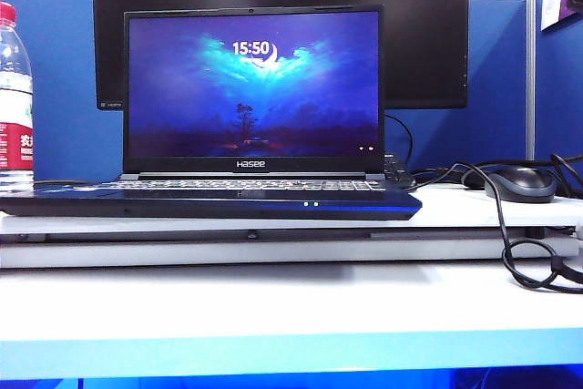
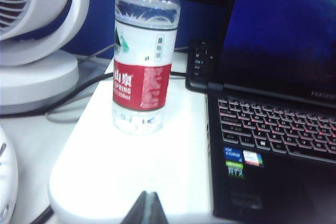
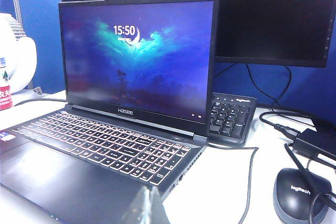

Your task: Open the lid of the black laptop.

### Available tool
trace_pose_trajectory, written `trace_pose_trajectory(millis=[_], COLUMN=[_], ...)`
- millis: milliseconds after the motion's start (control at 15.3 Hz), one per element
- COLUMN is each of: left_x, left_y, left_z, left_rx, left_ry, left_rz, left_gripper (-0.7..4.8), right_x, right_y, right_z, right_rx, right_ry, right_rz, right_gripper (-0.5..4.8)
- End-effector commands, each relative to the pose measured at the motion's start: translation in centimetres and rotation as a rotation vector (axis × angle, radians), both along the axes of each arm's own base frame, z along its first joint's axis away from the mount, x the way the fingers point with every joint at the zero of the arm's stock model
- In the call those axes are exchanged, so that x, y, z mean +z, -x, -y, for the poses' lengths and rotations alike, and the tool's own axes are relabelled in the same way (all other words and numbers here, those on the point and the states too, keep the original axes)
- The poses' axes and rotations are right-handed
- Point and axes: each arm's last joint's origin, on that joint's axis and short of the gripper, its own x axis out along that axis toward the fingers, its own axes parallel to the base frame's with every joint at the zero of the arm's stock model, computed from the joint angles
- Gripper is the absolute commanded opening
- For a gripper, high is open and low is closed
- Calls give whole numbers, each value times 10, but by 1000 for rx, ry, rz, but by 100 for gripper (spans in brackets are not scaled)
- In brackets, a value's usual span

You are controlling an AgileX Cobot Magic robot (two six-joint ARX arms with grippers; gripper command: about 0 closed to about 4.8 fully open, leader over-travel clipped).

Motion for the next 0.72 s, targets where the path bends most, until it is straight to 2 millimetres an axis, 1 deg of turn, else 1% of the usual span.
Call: trace_pose_trajectory(millis=[65,457,717], left_x=[-2,-2,-3], left_y=[0,0,0], left_z=[0,0,0], left_rx=[4,-4,-6], left_ry=[3,3,-51], left_rz=[-24,-26,-27], left_gripper=[-2,-2,-2], right_x=[-1,-1,-1], right_y=[0,0,0], right_z=[0,0,0], right_rx=[-3,-2,-2], right_ry=[-5,-5,-5], right_rz=[7,7,7], right_gripper=[-5,-5,-5])
